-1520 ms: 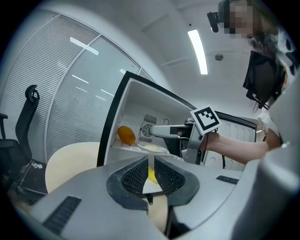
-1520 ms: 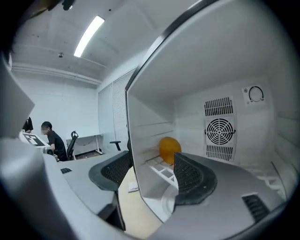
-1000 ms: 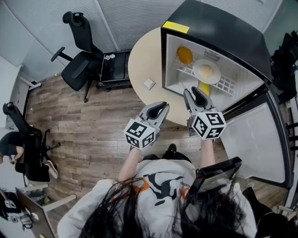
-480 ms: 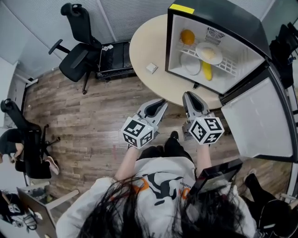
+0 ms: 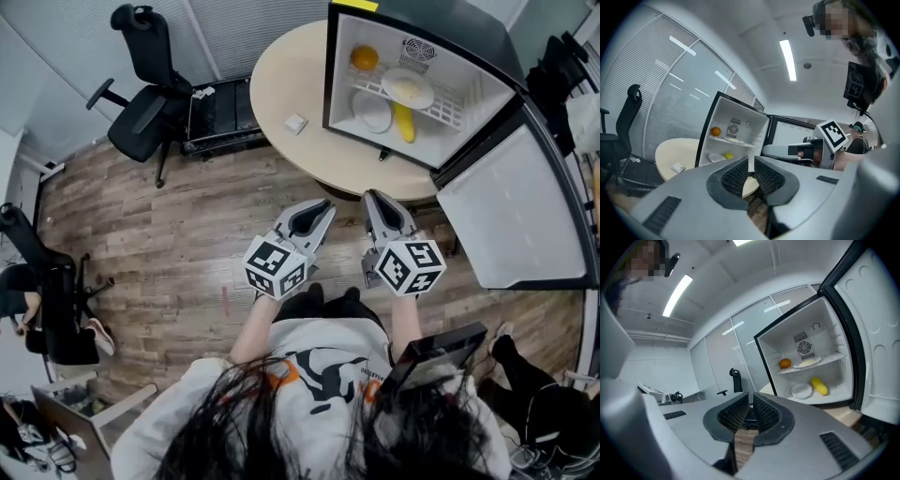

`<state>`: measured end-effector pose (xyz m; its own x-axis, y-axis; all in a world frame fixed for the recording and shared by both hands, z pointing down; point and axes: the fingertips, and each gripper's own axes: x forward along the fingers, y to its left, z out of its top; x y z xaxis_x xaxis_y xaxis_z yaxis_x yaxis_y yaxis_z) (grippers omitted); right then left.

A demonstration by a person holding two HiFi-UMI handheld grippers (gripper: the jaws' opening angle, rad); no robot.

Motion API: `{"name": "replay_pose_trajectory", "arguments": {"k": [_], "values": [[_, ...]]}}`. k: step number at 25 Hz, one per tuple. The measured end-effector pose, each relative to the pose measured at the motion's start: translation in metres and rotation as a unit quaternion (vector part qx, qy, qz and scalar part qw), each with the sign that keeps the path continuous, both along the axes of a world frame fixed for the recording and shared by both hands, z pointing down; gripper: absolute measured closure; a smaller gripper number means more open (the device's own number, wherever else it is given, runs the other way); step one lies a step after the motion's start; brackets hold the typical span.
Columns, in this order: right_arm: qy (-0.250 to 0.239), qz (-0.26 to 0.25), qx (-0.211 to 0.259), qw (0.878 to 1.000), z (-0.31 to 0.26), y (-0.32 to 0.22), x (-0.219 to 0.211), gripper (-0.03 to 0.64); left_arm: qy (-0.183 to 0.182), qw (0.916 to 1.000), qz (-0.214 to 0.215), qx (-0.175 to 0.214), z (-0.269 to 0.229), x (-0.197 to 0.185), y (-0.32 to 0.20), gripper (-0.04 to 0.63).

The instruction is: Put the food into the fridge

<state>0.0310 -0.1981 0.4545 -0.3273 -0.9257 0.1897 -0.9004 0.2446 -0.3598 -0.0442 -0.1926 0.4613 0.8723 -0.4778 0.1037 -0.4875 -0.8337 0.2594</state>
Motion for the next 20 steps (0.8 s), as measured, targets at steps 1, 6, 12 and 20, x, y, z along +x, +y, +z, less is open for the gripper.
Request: {"name": "replay_pose_trajectory", "arguments": {"k": [1,6,12,20], "values": [[-0.001,0.001,-0.001,1.000,0.000,0.004,0.000,0.575,0.000,1.0000,0.001,0.000,-0.001,0.000,0.003,0.557],[0.002,0.004,-0.004,1.000,-0.003,0.023,0.001,0.578,0.003,1.0000,0.003,0.002,-0.006,0.002,0.015,0.558],[-0.001,0.001,-0.004,1.000,-0.005,0.051,0.012,0.580,0.009,0.9999,-0.003,0.004,-0.013,0.015,0.036,0.558],[-0.007,-0.008,-0.001,1.000,-0.010,0.111,0.029,0.583,0.007,0.9999,-0.008,0.002,-0.016,0.036,0.094,0.558]]}}
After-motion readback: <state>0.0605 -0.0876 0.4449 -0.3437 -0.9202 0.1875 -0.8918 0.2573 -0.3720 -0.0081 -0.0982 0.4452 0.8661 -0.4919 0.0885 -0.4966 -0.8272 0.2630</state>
